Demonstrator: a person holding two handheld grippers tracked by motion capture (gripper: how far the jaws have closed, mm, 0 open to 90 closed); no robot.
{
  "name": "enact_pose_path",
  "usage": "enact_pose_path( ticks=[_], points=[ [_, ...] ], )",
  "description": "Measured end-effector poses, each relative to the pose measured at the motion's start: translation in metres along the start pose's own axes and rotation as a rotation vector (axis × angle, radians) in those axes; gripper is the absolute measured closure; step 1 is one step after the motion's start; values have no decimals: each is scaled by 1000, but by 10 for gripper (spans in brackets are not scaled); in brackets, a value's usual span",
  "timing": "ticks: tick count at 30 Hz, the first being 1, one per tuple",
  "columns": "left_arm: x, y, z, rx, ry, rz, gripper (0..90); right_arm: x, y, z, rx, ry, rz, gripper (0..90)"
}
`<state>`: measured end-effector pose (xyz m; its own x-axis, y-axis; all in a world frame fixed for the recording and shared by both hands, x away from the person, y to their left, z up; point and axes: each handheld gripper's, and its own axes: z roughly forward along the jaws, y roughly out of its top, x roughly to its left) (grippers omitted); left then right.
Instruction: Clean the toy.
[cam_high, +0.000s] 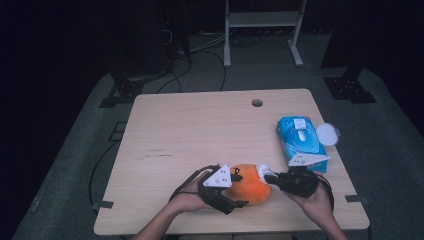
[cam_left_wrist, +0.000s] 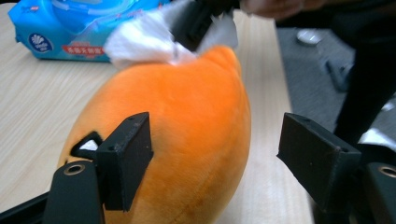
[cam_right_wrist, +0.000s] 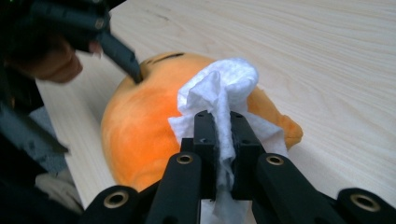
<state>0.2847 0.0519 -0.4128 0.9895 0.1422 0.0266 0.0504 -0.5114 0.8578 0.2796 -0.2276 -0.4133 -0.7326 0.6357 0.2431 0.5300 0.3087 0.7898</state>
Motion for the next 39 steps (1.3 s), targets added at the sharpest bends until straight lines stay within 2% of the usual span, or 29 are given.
enact_pose_path(
  ticks=[3, 6, 7, 9, 10, 11, 14, 17, 20, 22, 24, 26, 28, 30, 32, 35, 37, 39],
  points=[
    [7, 4, 1, -6, 32, -3, 188, 6, -5, -1, 20, 24, -51, 831],
    [18, 9, 7, -45, 35, -53, 138, 11, -8, 0, 41, 50, -98, 831],
    [22, 11, 11, -35, 39, -60, 126, 12, -8, -1, 51, 51, -112, 831],
    [26, 10, 20, 31, 64, -53, 133, 11, -8, -2, 55, 51, -117, 830],
    [27, 7, 23, 53, 40, -76, 163, 10, -8, -3, 52, 42, -112, 830],
    [26, 5, 25, 52, 27, -92, 189, 9, -7, -5, 45, 37, -106, 830],
    [23, 0, 22, 42, 19, -98, 211, 11, -4, -6, 18, 28, -95, 831],
    [18, -3, 20, 53, 4, -110, 212, 21, 6, 0, -8, 30, -117, 831],
    [9, -5, 17, 84, 2, -82, 210, 28, 16, 12, 0, 30, -150, 832],
    [7, -8, 14, 78, -10, -86, 209, 27, 16, 16, 8, 22, -157, 831],
    [5, -10, 14, 80, -24, -76, 209, 19, 13, 13, 8, -11, -134, 831],
    [1, -10, 14, 77, -19, -62, 209, 10, 8, 9, 8, -30, -94, 832],
    [-1, -9, 16, 75, -23, -58, 211, 9, 2, 4, 8, -22, -84, 832],
    [-3, -7, 18, 82, -20, -55, 214, 16, -1, -1, 19, -22, -99, 833],
    [-4, -7, 19, 84, -14, -51, 214, 26, -3, -6, 17, 7, -126, 833],
    [-2, -7, 18, 82, -23, -72, 211, 38, -7, -13, 26, 49, -166, 833],
    [-2, -3, 15, 69, -34, -62, 198, 38, -11, -14, 43, 30, -169, 834],
    [-1, 6, 14, 51, -41, -57, 166, 32, -15, -14, 54, 37, -140, 834]
  ],
)
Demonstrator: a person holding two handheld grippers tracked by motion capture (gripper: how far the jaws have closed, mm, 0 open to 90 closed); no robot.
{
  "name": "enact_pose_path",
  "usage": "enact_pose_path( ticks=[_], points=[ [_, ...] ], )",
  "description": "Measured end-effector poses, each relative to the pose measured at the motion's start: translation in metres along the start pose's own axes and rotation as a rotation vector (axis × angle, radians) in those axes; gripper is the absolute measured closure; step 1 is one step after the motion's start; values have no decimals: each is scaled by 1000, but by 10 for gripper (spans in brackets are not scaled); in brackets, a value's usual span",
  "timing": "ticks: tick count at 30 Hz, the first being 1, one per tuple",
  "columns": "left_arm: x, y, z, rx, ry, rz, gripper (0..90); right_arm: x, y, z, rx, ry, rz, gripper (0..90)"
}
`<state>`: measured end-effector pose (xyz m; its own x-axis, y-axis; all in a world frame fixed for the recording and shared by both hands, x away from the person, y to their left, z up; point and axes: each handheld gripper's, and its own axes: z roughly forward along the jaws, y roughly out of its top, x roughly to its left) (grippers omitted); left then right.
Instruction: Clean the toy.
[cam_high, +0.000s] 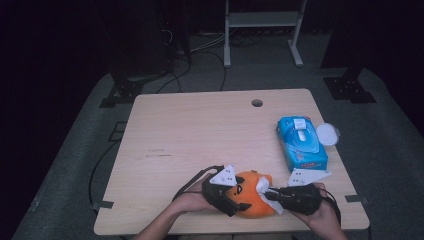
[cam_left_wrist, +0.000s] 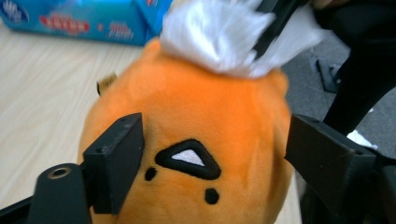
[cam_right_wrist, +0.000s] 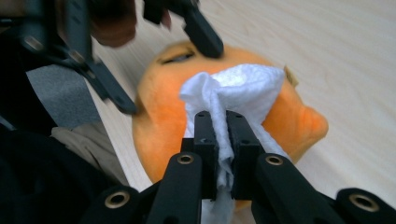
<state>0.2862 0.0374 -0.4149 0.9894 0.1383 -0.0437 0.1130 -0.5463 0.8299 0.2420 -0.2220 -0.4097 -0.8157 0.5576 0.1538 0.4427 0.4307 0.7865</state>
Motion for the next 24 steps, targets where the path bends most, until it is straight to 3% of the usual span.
enact_pose_path(
  ticks=[4, 6, 8, 12, 14, 16, 20, 24],
  points=[
    [5, 13, 7, -1, 6, 13, 96, 1, -1, 6, 22, 41, -2, 832],
    [8, 13, 17, 63, -2, 23, 93, 1, 0, 8, 25, 42, -5, 830],
    [7, 8, 27, 116, 12, 67, 94, -3, -1, 8, 16, 35, 12, 829],
    [5, 3, 29, 101, 10, 78, 150, -10, -1, 2, -1, 25, 30, 831],
    [3, 1, 29, 92, 4, 85, 214, -11, 8, -4, -15, -18, 14, 833],
    [-1, 1, 27, 87, 18, 103, 269, -14, 19, -6, -34, -31, 12, 834],
    [-6, -2, 24, 62, 63, 144, 321, -19, 31, 15, -12, -22, 13, 834],
    [-5, -7, 19, 20, 89, 125, 362, -30, 25, 23, -9, -17, 56, 834]
  ],
)
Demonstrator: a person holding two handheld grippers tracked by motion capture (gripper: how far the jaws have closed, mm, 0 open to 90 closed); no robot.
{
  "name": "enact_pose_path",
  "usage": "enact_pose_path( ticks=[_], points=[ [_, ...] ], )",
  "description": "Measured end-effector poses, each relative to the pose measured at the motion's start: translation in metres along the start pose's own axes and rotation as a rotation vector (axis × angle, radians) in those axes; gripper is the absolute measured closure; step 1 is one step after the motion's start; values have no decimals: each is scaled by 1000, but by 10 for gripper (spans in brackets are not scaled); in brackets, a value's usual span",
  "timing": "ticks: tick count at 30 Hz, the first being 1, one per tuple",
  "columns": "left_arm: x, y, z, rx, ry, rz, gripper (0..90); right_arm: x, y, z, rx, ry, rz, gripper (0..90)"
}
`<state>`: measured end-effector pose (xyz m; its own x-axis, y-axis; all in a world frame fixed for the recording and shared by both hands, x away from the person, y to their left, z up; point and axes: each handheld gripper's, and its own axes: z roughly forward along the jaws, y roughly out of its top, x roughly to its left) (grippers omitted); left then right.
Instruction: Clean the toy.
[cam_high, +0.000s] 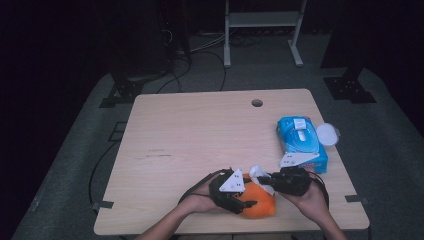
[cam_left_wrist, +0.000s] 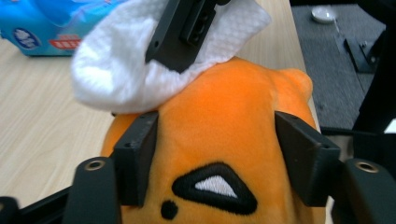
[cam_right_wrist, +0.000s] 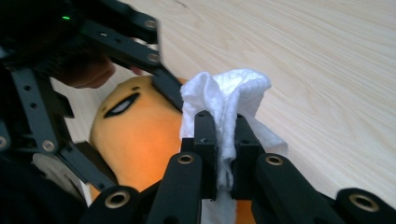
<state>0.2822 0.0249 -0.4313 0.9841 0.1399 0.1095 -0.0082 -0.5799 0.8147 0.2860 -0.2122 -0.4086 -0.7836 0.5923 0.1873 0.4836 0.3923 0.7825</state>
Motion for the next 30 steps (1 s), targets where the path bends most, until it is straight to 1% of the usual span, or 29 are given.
enact_pose_path(
  ticks=[1, 2, 4, 5, 6, 7, 9, 10, 11, 13, 15, 16, 20, 22, 24, 25, 26, 28, 29, 30],
  points=[
    [0, 0, -1, -1, 5, 1, 366, -2, -2, -2, 0, -10, 6, 834],
    [0, 0, -1, -3, 8, 4, 374, -5, -5, -5, 6, -30, 12, 834],
    [-1, 2, -1, -3, 17, 20, 390, -9, -12, -11, 11, -40, 33, 834],
    [-2, 3, -2, -5, 23, 21, 397, -10, -15, -15, 10, -43, 44, 834],
    [-3, 3, -2, -14, 34, 21, 403, -9, -18, -20, 7, -43, 50, 834],
    [-3, 5, -3, -21, 41, 24, 409, -7, -20, -25, 4, -40, 45, 833],
    [-2, 6, -4, -32, 42, 18, 429, -4, -23, -34, 20, -19, 42, 831],
    [-1, 8, -5, -31, 39, 20, 444, -3, -25, -36, 29, -15, 39, 830],
    [-1, 10, -5, -26, 38, 27, 451, -3, -28, -37, 36, -11, 48, 830],
    [1, 13, -5, -23, 44, 25, 461, -5, -31, -37, 31, 1, 65, 830],
    [4, 16, -5, -19, 57, 32, 465, -6, -29, -37, 25, -9, 65, 831],
    [7, 16, -6, -16, 68, 39, 467, -7, -27, -37, 20, -11, 66, 830],
    [19, 18, -13, -26, 107, 29, 471, -7, -16, -36, 14, -23, 45, 830],
    [25, 19, -17, -23, 131, 34, 472, -8, -13, -33, 15, -27, 42, 831],
    [34, 19, -21, -26, 164, 32, 471, -10, -10, -31, 10, -29, 43, 831],
    [39, 18, -23, -30, 179, 24, 471, -10, -9, -30, 10, -29, 42, 831],
    [45, 16, -26, -21, 205, 25, 471, -11, -9, -29, 8, -29, 45, 831],
    [55, 12, -29, -6, 236, 28, 470, -12, -9, -27, 8, -31, 48, 831],
    [58, 9, -30, -2, 244, 20, 468, -13, -10, -27, 10, -32, 50, 831],
    [64, 3, -31, 8, 249, 2, 466, -14, -10, -26, 9, -34, 50, 831]
  ],
)
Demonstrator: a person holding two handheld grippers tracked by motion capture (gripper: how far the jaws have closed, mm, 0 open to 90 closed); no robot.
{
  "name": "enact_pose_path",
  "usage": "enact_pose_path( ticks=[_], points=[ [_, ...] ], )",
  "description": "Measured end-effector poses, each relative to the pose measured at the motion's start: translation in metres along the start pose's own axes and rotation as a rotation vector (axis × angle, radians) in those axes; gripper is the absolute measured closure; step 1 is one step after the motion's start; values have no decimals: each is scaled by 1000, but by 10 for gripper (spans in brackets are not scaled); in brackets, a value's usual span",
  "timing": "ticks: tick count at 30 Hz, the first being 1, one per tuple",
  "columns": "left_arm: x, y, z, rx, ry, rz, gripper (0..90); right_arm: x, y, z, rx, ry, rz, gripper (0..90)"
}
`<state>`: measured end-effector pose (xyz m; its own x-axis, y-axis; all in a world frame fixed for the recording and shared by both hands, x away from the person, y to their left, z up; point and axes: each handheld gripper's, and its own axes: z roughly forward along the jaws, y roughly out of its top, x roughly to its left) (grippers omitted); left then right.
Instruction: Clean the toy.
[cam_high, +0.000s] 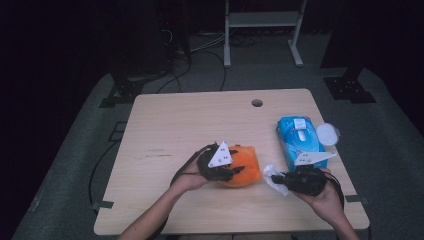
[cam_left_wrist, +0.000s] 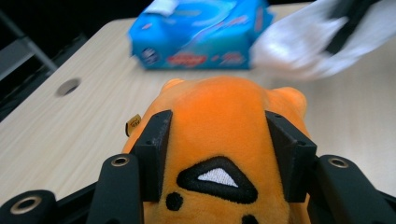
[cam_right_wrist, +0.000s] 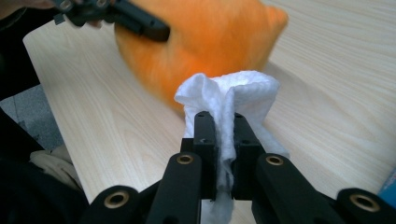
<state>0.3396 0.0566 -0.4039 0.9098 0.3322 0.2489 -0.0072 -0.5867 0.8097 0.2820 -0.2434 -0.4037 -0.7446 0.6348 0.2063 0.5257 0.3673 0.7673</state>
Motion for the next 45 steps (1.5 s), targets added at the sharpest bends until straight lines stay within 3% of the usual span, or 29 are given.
enact_pose_path(
  ticks=[3, 6, 13, 19, 24, 35, 45],
  points=[
    [6, -15, 4, 25, 2, -40, 452, -6, -4, 0, -3, -21, 15, 831],
    [7, -21, 3, -8, -8, -84, 427, -14, -8, 0, -9, -30, 37, 831],
    [6, -17, 0, -9, -23, -105, 305, -29, -21, -1, 24, -83, 50, 806],
    [6, -16, -4, -15, -39, -124, 247, -42, -43, -10, 57, -113, 86, 702],
    [6, -15, -10, -23, -45, -132, 208, -52, -57, -21, 43, -120, 121, 606],
    [11, -14, -31, -40, -21, -159, 149, -58, -67, -37, 9, -134, 148, 541],
    [15, -27, -57, -40, 23, -187, 129, -54, -68, -45, -38, -114, 149, 500]
  ],
)
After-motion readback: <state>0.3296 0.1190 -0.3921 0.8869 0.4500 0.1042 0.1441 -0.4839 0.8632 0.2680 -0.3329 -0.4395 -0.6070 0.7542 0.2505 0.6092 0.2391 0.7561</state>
